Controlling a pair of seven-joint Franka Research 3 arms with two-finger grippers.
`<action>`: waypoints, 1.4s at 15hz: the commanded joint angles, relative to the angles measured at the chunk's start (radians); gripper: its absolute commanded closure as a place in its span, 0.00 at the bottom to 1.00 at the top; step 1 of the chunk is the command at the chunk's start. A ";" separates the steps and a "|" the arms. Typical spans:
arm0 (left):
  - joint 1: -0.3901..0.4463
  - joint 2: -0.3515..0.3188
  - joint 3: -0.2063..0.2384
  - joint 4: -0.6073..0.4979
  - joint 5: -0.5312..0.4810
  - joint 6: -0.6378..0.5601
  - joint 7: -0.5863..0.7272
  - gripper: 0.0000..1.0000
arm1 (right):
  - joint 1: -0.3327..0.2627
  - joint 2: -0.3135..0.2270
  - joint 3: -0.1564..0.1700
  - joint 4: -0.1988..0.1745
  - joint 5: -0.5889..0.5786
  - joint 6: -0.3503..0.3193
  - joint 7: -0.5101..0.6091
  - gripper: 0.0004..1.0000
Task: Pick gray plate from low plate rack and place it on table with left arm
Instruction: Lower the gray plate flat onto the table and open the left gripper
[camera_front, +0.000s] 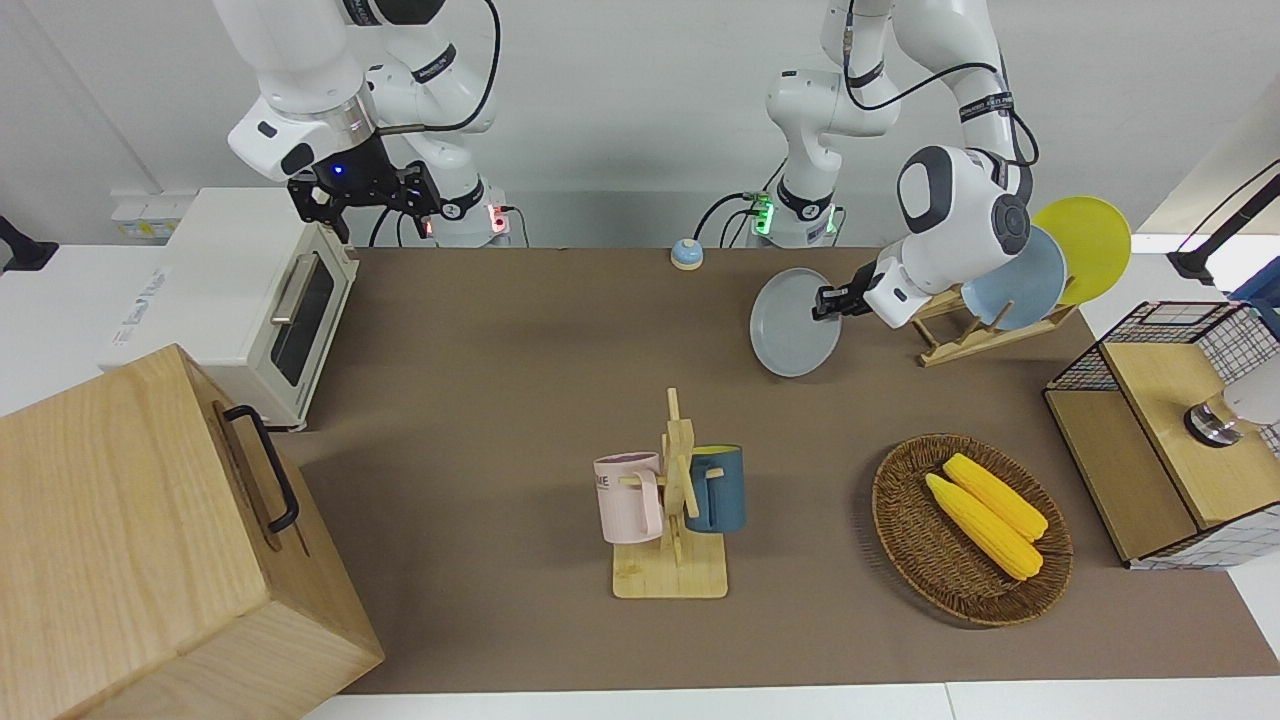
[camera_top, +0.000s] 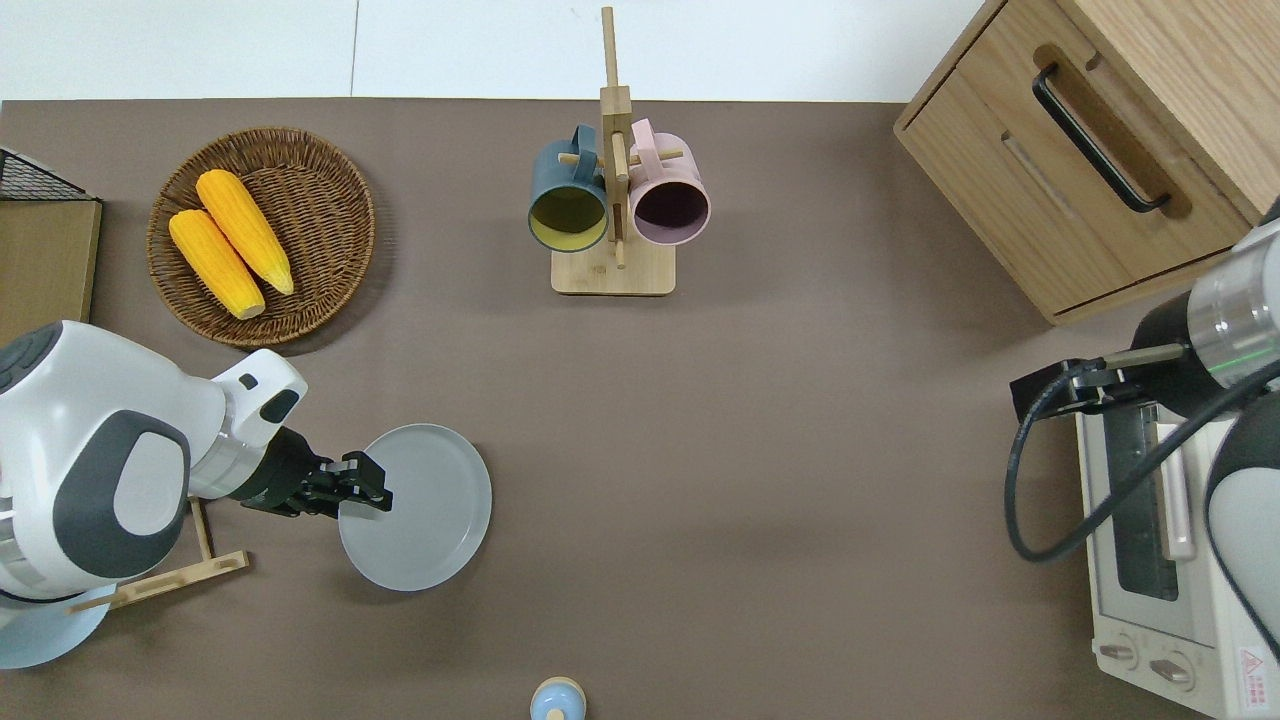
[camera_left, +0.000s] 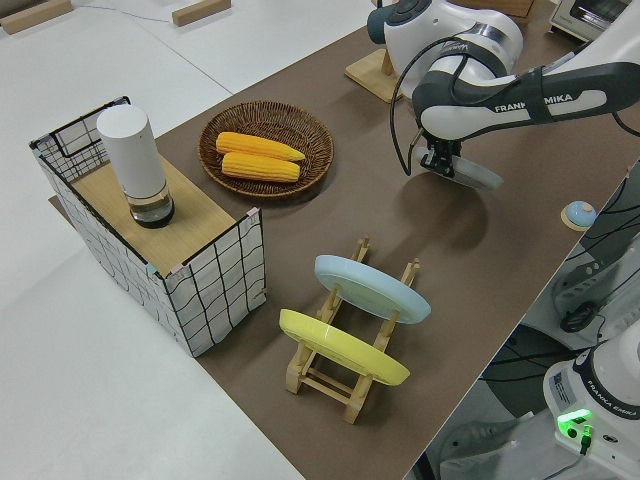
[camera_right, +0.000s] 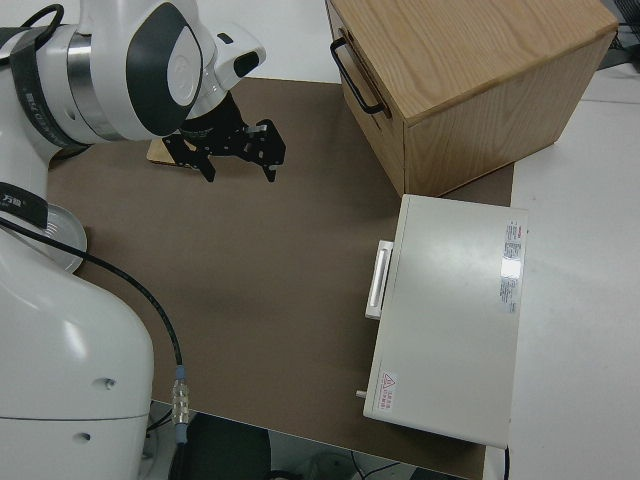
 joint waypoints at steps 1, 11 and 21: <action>-0.009 -0.008 0.007 -0.022 -0.003 0.025 0.012 0.21 | -0.023 -0.002 0.021 0.007 -0.005 -0.011 0.012 0.02; 0.008 -0.056 0.008 0.012 0.158 0.002 0.012 0.01 | -0.023 -0.002 0.020 0.006 -0.005 -0.011 0.012 0.02; 0.045 -0.093 0.011 0.355 0.368 -0.213 -0.024 0.01 | -0.023 -0.002 0.021 0.007 -0.005 -0.011 0.012 0.02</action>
